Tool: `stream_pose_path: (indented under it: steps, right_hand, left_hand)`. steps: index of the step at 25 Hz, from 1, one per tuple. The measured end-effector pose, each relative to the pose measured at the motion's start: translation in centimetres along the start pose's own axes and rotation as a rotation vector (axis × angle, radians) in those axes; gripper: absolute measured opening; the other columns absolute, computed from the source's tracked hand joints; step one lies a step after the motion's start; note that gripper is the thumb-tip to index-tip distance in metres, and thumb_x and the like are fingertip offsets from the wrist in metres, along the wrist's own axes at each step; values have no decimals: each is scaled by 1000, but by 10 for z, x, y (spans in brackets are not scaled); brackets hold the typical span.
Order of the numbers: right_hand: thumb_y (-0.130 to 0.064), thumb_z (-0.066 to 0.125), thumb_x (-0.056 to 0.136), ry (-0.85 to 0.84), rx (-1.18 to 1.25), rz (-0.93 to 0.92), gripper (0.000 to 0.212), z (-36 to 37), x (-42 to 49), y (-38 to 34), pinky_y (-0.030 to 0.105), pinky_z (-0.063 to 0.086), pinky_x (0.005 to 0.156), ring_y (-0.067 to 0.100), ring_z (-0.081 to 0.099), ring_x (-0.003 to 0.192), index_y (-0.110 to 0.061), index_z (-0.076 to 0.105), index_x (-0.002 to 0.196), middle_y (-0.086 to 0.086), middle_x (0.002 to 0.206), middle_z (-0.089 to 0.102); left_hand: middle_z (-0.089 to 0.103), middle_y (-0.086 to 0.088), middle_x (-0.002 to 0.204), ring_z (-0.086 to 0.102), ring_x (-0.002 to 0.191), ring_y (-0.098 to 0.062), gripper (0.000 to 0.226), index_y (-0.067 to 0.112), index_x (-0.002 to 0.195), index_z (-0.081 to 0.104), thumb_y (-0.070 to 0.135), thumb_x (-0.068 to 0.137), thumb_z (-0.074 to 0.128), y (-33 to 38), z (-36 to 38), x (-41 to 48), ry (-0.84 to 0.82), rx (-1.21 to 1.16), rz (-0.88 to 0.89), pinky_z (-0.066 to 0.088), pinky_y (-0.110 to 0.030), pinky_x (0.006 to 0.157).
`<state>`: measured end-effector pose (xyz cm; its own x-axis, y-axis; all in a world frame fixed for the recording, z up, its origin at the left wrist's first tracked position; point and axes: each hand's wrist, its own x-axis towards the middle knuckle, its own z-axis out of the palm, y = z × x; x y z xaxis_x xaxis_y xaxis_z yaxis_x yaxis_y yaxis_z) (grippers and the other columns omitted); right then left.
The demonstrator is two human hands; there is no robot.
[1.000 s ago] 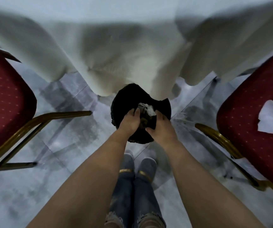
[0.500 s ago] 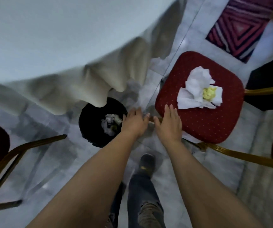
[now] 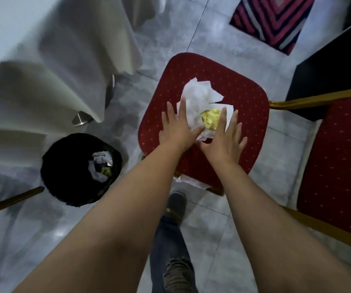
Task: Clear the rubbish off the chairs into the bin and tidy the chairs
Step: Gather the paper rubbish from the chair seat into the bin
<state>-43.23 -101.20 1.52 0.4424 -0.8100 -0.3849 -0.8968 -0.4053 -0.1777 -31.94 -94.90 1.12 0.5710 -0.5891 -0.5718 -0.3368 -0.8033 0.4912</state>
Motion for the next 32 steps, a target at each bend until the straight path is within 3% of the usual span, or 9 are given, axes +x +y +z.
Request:
stream_pose_path:
  steps: [4, 7, 10, 13, 16, 20, 25, 29, 32]
  right_hand:
    - [-62, 71, 75, -129, -6, -20, 122, 7, 42, 8, 68, 15, 115, 37, -4, 153, -34, -19, 153, 5, 164, -23]
    - [-60, 74, 74, -154, -12, -50, 125, 14, 58, 6, 66, 20, 114, 32, -3, 153, -36, -21, 151, 2, 164, -23]
    - [-52, 77, 75, -112, 7, -93, 121, 19, 67, 8, 63, 32, 107, 29, 9, 153, -37, -15, 153, 1, 166, -10]
    - [-44, 78, 77, -92, 15, -146, 115, 23, 74, 9, 57, 44, 98, 31, 23, 146, -38, -8, 154, 0, 164, 13]
    - [-27, 67, 89, -52, 47, -198, 84, 27, 76, 4, 42, 47, 92, 33, 37, 128, -31, 15, 155, 10, 145, 38]
    - [-22, 52, 98, -1, 165, -145, 39, 29, 66, -5, 33, 37, 78, 34, 45, 114, -20, 43, 136, 15, 126, 48]
    - [-17, 61, 90, -30, 117, -207, 49, 27, 33, -19, 33, 35, 77, 34, 45, 113, -16, 42, 135, 17, 128, 46]
    - [-16, 63, 90, -25, 103, -263, 52, 30, -7, -60, 37, 43, 83, 34, 45, 114, -15, 41, 137, 17, 129, 46]
    - [-13, 65, 89, -28, 104, -327, 51, 45, -44, -99, 39, 44, 86, 35, 47, 112, -13, 42, 136, 19, 128, 48]
  left_hand:
    - [-3, -11, 162, 11, 145, -38, 83, 53, 148, -7, 79, 82, 36, 33, -5, 42, 86, 34, -29, 29, -64, 105]
    - [14, -11, 155, 21, 139, -35, 74, 52, 148, 9, 79, 83, 33, 45, -3, 61, 48, 43, -135, 34, -60, 101]
    - [19, -9, 149, 21, 135, -31, 71, 44, 144, 29, 77, 82, 40, 48, 7, 62, 30, 118, -269, 37, -59, 96]
    - [19, -12, 148, 23, 133, -35, 65, 40, 142, 32, 70, 86, 43, 43, 19, 56, 40, 42, -308, 39, -54, 94]
    - [24, -15, 142, 37, 124, -39, 60, 31, 139, 37, 64, 90, 43, 43, 28, 51, 28, -139, -317, 43, -45, 91]
    - [29, -18, 141, 49, 119, -37, 57, 18, 136, 43, 57, 94, 40, 37, 28, 45, -37, -373, -287, 45, -40, 97]
    - [35, -18, 148, 36, 132, -36, 49, 23, 148, 36, 40, 104, 23, 14, 10, 22, -29, -495, -217, 30, -40, 111]
    - [44, -18, 142, 50, 122, -31, 64, 17, 140, 51, 57, 98, 24, -32, -13, -9, 82, -667, -307, 37, -42, 108]
    - [51, -20, 137, 51, 122, -32, 61, 15, 138, 52, 52, 101, 23, -79, -35, -37, 113, -671, -290, 38, -43, 107]
